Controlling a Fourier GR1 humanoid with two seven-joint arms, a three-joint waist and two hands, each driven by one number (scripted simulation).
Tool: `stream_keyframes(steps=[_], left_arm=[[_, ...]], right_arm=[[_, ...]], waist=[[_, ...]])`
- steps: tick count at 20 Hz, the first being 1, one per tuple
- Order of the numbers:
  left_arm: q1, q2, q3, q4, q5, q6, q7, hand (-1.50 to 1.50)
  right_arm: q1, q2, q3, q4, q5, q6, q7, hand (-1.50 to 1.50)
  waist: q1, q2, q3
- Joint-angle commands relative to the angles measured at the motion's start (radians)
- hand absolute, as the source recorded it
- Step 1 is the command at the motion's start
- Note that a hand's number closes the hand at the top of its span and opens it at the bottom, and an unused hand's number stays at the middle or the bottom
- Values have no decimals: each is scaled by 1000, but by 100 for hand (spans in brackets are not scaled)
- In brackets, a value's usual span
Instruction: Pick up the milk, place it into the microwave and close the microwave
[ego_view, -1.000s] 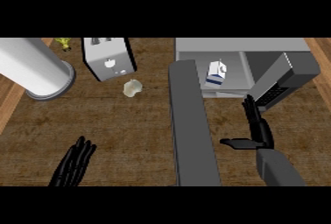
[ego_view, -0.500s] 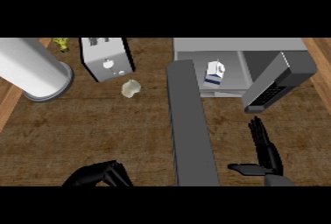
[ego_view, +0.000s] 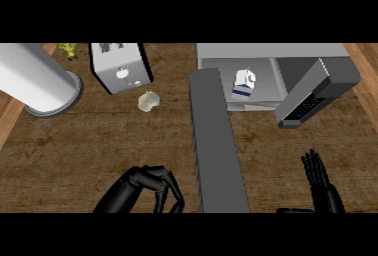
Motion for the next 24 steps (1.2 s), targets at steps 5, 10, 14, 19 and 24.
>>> stream_keyframes(steps=[5, 10, 14, 19, 24], left_arm=[[-170, -25, -63, 222, 7, -107, 56, 150], [-227, -46, -243, 354, -90, 71, -43, 150], [-401, -46, -343, 508, -38, 218, -4, 150], [-467, -46, -496, 595, 104, 346, 24, 150], [-593, -46, -527, 691, 233, 440, 51, 150]], right_arm=[[189, -18, 37, -190, -65, 132, -61, -150], [241, -64, 47, -303, -122, 171, -12, -150], [280, -110, 69, -376, -156, 224, -15, -150], [314, -111, 134, -544, -203, 248, 44, -150], [325, -108, 182, -660, -251, 247, 76, -150]], waist=[[-5, 2, 0], [0, 1, 0], [-25, 4, 1], [-65, 7, -1], [-115, 15, -1]])
